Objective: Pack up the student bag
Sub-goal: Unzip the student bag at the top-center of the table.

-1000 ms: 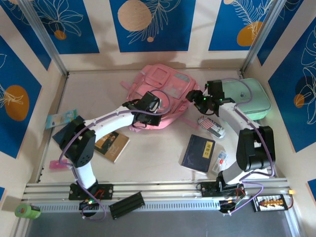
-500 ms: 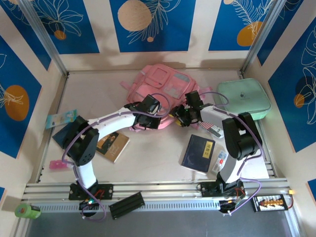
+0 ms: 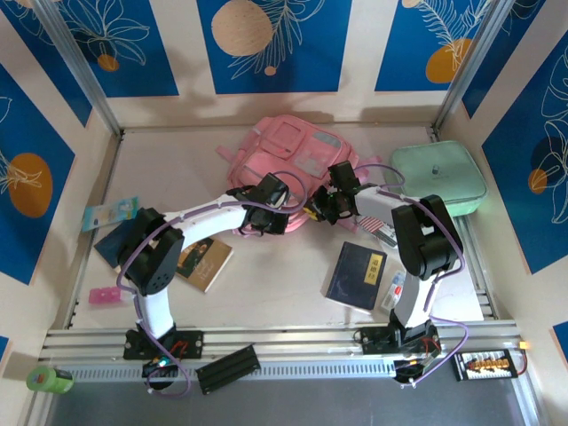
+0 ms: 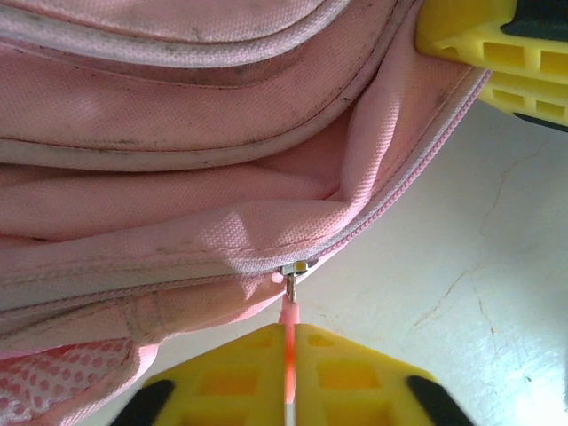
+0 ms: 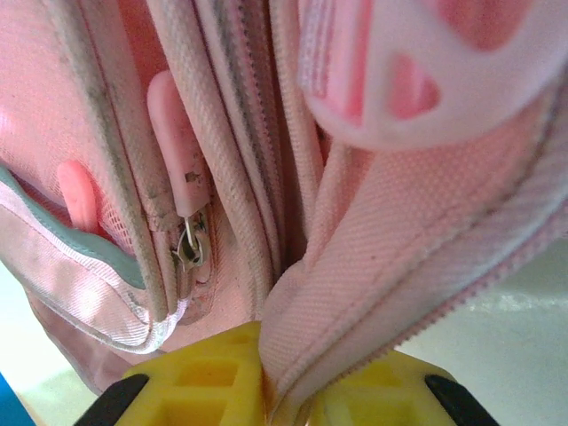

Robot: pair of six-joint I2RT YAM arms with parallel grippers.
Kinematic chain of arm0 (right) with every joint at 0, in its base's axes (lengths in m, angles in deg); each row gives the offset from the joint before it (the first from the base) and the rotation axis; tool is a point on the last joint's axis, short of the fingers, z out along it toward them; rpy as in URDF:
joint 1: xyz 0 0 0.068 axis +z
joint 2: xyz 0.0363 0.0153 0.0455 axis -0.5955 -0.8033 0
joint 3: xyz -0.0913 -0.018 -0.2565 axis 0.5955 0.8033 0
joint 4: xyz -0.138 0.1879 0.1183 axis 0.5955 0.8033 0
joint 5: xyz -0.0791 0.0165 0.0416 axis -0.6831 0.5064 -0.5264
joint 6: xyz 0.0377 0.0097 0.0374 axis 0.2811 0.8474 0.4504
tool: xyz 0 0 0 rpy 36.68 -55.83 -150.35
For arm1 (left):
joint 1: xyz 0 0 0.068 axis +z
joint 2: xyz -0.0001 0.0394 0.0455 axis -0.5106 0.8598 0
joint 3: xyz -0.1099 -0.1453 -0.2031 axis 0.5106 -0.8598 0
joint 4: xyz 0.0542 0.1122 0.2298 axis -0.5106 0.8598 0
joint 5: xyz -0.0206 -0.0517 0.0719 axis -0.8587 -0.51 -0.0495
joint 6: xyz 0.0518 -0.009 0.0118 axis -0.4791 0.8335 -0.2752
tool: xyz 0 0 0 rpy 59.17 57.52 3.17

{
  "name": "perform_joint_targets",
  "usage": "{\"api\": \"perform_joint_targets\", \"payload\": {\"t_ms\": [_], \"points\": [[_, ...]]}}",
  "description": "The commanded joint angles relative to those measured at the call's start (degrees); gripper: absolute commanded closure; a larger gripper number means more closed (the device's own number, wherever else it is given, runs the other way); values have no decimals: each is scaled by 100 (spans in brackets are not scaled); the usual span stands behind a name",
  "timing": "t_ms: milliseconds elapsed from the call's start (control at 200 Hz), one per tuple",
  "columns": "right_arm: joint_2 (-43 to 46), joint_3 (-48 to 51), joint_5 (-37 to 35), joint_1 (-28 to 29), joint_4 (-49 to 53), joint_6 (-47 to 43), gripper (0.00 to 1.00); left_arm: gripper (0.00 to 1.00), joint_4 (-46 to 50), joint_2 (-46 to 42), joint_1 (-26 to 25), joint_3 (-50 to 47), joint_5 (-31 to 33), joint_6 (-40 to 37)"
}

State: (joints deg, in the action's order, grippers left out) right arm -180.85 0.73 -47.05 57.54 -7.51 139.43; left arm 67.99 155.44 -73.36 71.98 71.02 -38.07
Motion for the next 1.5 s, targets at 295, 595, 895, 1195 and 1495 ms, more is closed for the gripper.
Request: {"api": "perform_joint_targets", "payload": {"t_ms": [295, 595, 895, 1195, 1495], "points": [[297, -52, 264, 71, -90, -55, 83, 73, -44, 223, -69, 40, -115, 59], [306, -79, 196, 86, -58, -102, 84, 90, -25, 199, -68, 43, 110, 97], [368, -101, -432, -292, 224, -642, 87, 100, 497, -630, 112, -355, 491, -347], [150, -605, -803, -434, 480, -1582, 87, 100, 940, -1121, 669, -652, 520, -738], [-179, -946, -447, -637, 425, -1928, 82, 100, 945, -802, 314, -101, -34, -776]]}}
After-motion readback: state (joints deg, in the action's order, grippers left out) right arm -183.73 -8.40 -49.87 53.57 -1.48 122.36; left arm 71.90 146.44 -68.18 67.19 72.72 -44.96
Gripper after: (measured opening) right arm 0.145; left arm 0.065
